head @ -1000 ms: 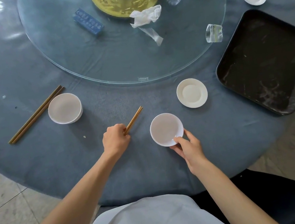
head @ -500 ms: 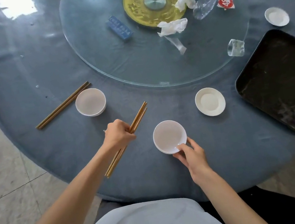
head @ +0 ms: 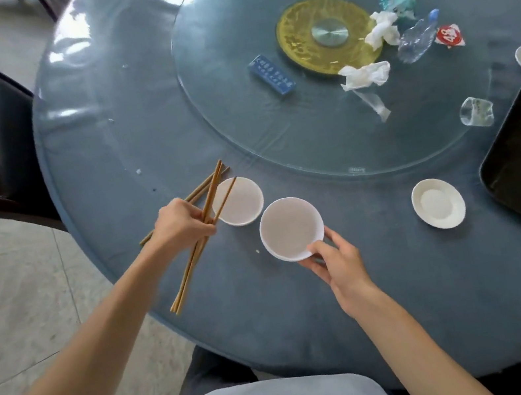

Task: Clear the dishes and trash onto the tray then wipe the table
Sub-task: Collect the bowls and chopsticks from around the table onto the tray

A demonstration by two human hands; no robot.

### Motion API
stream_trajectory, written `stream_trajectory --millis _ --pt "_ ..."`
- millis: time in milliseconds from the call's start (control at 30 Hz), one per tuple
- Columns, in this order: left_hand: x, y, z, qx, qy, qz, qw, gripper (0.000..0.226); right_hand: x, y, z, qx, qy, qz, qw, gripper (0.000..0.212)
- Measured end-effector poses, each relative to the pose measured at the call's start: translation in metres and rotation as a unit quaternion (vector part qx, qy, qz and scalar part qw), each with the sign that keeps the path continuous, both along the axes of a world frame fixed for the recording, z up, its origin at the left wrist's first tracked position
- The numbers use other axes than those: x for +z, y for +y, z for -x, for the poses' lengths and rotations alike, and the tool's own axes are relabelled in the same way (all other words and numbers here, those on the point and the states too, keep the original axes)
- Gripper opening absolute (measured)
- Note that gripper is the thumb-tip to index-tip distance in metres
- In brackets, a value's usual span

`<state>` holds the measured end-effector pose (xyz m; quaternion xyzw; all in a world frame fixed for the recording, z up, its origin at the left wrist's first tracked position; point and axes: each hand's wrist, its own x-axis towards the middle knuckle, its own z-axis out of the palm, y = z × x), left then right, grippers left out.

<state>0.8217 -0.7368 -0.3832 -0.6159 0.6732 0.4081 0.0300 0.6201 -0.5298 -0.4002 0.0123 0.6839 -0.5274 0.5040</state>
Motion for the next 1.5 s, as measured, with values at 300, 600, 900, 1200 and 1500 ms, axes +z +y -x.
stream_trajectory --millis 300,600,900,1200,1500 --pt "-0.029 -0.103 -0.045 -0.036 -0.014 -0.013 0.999 0.013 -0.011 -0.089 -0.068 -0.055 0.000 0.019 0.998 0.053" --pt "-0.066 -0.123 -0.046 -0.110 -0.043 -0.010 0.993 0.016 -0.028 -0.118 -0.086 -0.146 -0.022 -0.005 0.989 0.048" --pt "-0.092 -0.117 -0.047 -0.147 -0.019 0.013 0.989 0.004 -0.042 -0.120 -0.090 -0.171 -0.035 -0.011 0.985 0.055" --pt "-0.100 -0.093 -0.047 -0.186 -0.067 0.071 0.978 0.035 -0.045 -0.116 -0.086 -0.172 -0.110 0.004 0.979 0.065" --pt "-0.100 -0.092 -0.035 -0.195 -0.110 0.025 0.974 0.034 -0.057 -0.129 -0.082 -0.131 -0.163 0.063 0.976 0.066"
